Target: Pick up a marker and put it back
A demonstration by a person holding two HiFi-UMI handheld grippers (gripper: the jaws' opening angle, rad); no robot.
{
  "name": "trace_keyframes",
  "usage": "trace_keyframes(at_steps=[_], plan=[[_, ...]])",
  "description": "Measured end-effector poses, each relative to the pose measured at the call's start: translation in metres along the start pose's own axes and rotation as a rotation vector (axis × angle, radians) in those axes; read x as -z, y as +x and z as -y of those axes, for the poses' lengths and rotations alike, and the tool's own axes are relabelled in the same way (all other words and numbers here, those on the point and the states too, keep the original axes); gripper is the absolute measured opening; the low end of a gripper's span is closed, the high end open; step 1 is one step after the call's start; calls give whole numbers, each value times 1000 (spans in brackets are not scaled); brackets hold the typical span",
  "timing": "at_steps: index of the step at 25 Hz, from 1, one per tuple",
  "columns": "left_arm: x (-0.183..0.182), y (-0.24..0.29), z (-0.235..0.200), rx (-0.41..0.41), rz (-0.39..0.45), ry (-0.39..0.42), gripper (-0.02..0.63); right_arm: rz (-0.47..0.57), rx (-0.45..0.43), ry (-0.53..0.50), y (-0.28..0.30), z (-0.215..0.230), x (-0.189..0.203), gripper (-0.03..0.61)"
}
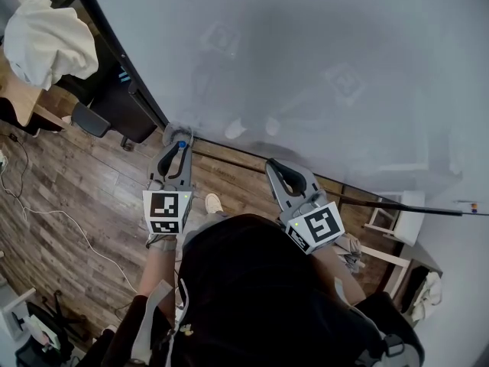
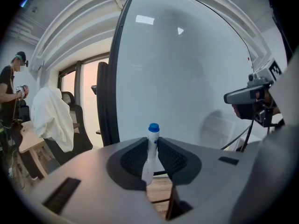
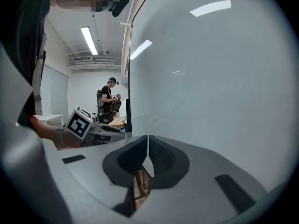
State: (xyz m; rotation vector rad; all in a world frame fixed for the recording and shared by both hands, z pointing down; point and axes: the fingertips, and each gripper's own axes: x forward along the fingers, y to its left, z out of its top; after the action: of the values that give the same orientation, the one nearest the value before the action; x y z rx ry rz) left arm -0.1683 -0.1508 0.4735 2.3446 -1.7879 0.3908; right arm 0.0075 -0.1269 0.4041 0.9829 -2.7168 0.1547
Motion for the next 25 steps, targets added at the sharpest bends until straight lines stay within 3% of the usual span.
trace_keyframes(at_steps=[25], plan=[[-71,-39,26,-118,77,139,75,96,-44,31,-31,8,-16,23]])
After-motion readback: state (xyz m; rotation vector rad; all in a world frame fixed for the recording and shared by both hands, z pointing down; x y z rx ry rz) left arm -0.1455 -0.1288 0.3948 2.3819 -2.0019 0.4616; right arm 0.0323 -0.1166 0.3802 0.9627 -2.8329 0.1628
